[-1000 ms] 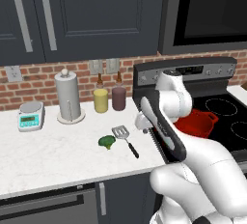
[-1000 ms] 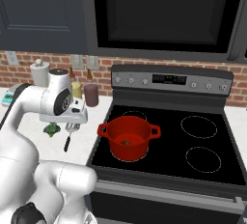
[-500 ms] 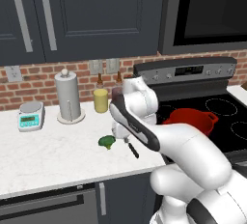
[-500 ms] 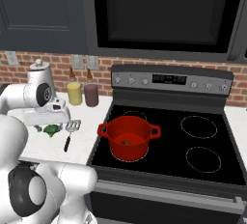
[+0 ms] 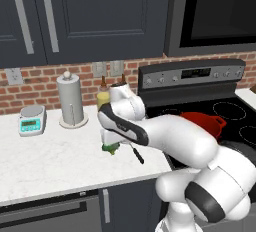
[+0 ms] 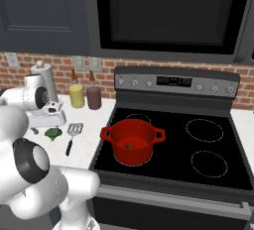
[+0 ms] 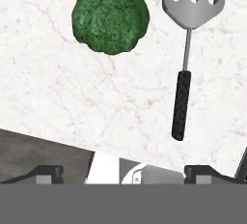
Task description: Put the mushroom and broccoli in the pot. Retrieve the spatula and lightly stir the vegetables in the pot.
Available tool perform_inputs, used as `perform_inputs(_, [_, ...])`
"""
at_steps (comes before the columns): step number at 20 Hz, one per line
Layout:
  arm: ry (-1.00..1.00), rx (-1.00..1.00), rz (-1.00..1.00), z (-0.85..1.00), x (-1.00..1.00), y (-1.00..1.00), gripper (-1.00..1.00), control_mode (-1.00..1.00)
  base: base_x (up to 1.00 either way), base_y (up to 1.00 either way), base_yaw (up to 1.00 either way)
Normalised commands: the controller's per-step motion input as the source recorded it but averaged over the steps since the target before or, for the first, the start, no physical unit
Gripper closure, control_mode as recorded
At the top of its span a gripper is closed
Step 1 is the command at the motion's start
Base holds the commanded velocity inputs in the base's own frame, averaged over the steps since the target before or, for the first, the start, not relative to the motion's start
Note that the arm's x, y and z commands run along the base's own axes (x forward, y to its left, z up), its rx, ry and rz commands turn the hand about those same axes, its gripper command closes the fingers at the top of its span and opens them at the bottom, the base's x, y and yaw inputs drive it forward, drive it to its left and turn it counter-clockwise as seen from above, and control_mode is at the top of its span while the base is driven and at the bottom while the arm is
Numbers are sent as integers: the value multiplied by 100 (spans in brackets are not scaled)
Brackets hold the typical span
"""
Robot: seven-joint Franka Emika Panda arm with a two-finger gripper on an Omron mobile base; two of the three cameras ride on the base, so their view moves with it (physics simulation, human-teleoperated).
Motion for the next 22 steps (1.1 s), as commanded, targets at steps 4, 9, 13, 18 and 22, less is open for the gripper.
perform_inputs(4, [-8, 6, -3, -20, 23, 28, -100, -100, 0, 0, 0])
perform_inputs(9, [0, 8, -16, -9, 22, 4, -100, -100, 0, 0, 0])
perform_inputs(13, [0, 0, -15, -15, 8, 0, -100, -100, 0, 0, 0])
perform_inputs(18, [0, 0, -18, -18, 1, 2, -100, -100, 0, 0, 0])
perform_inputs(22, [0, 0, -22, -11, 0, 2, -100, -100, 0, 0, 0])
